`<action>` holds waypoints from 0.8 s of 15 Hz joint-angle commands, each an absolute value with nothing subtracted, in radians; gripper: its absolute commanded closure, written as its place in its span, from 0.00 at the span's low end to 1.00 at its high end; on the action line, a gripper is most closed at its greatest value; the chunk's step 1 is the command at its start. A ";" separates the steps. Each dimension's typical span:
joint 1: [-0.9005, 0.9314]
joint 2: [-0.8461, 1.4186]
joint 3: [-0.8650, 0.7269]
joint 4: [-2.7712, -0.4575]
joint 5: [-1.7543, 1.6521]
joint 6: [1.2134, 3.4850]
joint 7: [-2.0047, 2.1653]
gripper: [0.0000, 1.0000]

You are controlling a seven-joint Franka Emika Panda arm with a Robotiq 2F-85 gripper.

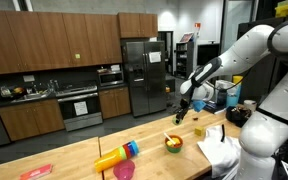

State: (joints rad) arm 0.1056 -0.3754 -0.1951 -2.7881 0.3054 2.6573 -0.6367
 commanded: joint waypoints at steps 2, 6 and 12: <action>0.053 -0.352 -0.258 -2.788 0.315 2.733 -0.519 0.61; -0.038 -0.345 -0.330 -2.788 0.295 2.753 -0.442 0.61; -0.210 -0.332 -0.376 -2.788 0.254 2.756 -0.277 0.61</action>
State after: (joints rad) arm -0.1484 -0.3424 -0.3634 -2.7876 0.2791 2.7446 -0.3694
